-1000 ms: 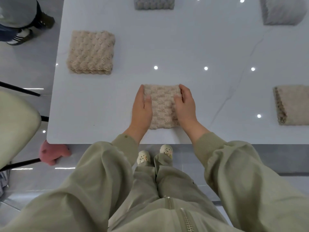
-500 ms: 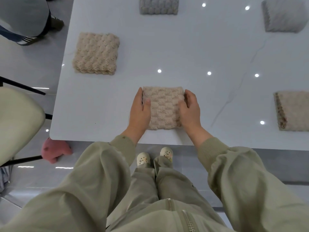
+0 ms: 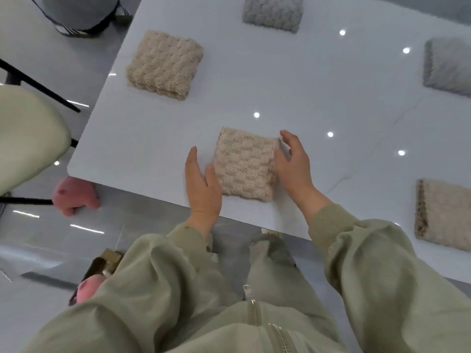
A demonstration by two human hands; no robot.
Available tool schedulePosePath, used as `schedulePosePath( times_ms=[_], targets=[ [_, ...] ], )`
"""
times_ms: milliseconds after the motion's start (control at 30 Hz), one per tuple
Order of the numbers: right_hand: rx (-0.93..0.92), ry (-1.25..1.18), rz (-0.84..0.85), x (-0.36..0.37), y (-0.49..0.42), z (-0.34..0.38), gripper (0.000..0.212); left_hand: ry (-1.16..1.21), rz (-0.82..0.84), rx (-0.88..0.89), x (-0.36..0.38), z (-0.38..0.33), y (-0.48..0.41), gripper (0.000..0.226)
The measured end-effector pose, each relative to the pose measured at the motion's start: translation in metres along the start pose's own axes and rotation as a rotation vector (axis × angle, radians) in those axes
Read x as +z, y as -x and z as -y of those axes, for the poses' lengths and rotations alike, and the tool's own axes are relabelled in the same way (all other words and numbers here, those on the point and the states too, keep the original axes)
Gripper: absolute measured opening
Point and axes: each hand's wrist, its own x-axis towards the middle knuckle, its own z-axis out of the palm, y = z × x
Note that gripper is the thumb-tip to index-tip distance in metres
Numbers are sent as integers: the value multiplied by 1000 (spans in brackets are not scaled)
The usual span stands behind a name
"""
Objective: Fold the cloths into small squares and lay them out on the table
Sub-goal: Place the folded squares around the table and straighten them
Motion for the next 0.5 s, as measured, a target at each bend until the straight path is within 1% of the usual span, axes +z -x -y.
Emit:
schedulePosePath(
  times_ms=[133,233,367,500],
  targets=[
    [-87,56,198,-11,-34,-1,42,65,-267,-96,22,2,14,55],
    [-193,121,365,-17,-52,-3,42,132,-449,-169,47,-6,33,57],
    [-265,137,544,-21,-66,2,41,197,-585,-251,76,-19,59,56],
    [-336,152,668,-14,-85,17,41,227,-621,-296,96,-32,70,57]
  ],
)
